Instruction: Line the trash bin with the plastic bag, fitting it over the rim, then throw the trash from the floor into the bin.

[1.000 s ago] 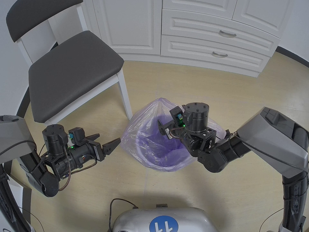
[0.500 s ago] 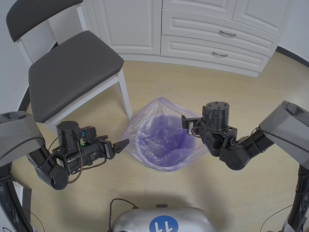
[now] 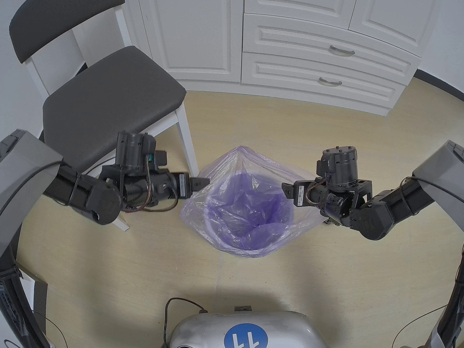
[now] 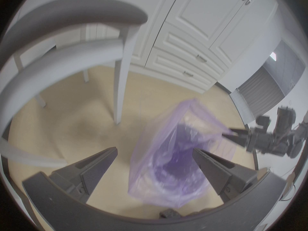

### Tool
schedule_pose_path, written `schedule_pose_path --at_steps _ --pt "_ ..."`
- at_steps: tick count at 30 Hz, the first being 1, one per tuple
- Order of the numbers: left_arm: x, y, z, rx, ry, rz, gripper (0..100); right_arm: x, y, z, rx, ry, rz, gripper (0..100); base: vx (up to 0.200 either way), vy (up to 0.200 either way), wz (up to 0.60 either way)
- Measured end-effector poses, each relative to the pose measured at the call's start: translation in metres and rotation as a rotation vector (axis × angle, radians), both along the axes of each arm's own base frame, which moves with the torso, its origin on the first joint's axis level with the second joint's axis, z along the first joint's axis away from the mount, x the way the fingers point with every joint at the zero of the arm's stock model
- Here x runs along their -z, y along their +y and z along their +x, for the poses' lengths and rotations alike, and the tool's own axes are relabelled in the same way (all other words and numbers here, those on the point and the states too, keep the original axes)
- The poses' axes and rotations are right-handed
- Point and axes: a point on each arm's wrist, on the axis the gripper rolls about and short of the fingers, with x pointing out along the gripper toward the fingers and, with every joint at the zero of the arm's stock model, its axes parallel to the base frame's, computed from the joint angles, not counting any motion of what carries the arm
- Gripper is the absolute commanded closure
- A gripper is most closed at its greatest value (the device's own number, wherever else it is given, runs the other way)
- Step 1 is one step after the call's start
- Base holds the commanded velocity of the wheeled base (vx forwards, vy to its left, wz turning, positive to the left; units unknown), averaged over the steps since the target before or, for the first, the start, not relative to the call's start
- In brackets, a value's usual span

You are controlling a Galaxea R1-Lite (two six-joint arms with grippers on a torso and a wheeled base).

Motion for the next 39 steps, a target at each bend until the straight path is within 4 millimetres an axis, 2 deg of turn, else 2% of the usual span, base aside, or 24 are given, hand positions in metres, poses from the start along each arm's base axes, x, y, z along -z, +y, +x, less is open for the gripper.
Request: schedule_pose_path --at_steps 2,5,14,21,34,39 --pt "-0.01 -0.005 0.007 -0.001 -0.032 -0.01 0 -0.002 -0.005 0.0 -0.03 0.029 0.028 0 0.0 0.0 0.0" --pt "-0.015 -0.01 0.013 -0.001 -0.055 -0.015 0 -0.005 -0.011 0.001 -0.034 0.04 0.048 0 0.0 0.0 0.0" --pt "0.016 -0.01 0.023 -0.015 -0.018 0.007 0 0.004 -0.029 0.026 0.031 0.048 0.067 0 0.0 0.0 0.0" --pt "0.036 -0.013 0.033 -0.02 -0.03 0.002 0 0.011 -0.034 0.037 0.06 0.049 0.078 0 0.0 0.0 0.0" --pt "0.063 -0.016 0.056 -0.116 -0.031 0.041 0 0.029 -0.034 0.047 0.065 0.076 0.074 0 0.0 0.0 0.0" --pt "0.07 -0.02 0.07 -0.189 -0.059 0.058 0 0.033 -0.028 0.055 0.062 0.003 0.104 0 0.0 0.0 0.0"
